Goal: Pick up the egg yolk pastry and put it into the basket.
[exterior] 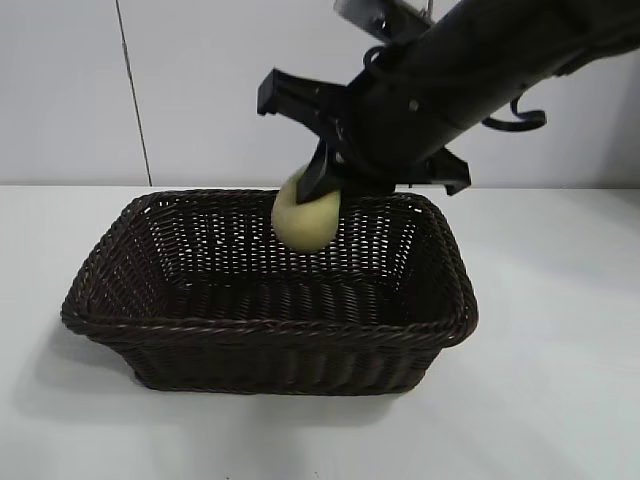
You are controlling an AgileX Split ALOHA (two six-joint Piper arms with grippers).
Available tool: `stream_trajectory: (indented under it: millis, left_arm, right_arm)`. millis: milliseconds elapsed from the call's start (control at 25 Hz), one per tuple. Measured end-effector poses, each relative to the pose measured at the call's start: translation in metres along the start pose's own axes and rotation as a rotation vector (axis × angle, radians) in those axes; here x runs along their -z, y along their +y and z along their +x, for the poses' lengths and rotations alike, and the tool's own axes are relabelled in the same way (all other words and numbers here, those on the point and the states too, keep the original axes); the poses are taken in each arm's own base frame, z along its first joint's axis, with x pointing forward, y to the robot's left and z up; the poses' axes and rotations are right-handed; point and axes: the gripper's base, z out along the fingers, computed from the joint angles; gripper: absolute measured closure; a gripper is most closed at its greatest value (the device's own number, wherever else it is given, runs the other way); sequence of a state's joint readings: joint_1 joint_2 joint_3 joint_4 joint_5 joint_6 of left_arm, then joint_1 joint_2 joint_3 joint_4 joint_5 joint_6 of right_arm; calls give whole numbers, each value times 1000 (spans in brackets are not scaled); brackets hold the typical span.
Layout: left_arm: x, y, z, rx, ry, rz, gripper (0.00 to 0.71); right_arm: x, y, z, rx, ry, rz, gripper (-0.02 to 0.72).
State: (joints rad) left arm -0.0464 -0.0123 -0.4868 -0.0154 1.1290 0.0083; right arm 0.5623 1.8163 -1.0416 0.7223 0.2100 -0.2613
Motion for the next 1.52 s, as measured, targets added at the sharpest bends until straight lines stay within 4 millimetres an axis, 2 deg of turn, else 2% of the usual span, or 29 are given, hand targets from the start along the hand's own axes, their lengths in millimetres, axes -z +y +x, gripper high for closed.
stream_trajectory:
  millis: [160, 240, 360, 560, 720, 840, 1040, 1280, 1520]
  left_arm:
    - [0, 0, 0, 0, 0, 0, 139]
    - [0, 0, 0, 0, 0, 0, 139]
    - [0, 0, 0, 0, 0, 0, 139]
    - [0, 0, 0, 0, 0, 0, 139]
    - [0, 0, 0, 0, 0, 0, 139]
    - [0, 0, 0, 0, 0, 0, 139]
    - [0, 0, 0, 0, 0, 0, 139]
    - [0, 0, 0, 0, 0, 0, 139]
    - [0, 0, 0, 0, 0, 0, 139]
  right_arm:
    - [2, 1, -1, -2, -5, -3, 253]
    - [7, 4, -3, 2, -8, -14, 178]
    - [14, 15, -12, 20, 25, -62, 150]
    - [35, 31, -42, 53, 119, -135, 145]
    - [55, 23, -64, 72, 193, -47, 147]
    - [68, 3, -73, 70, 262, 113, 147]
    - [89, -52, -80, 27, 365, 352, 148]
    - [116, -121, -90, -58, 381, 467, 148]
    - [147, -178, -87, -144, 431, 524, 148]
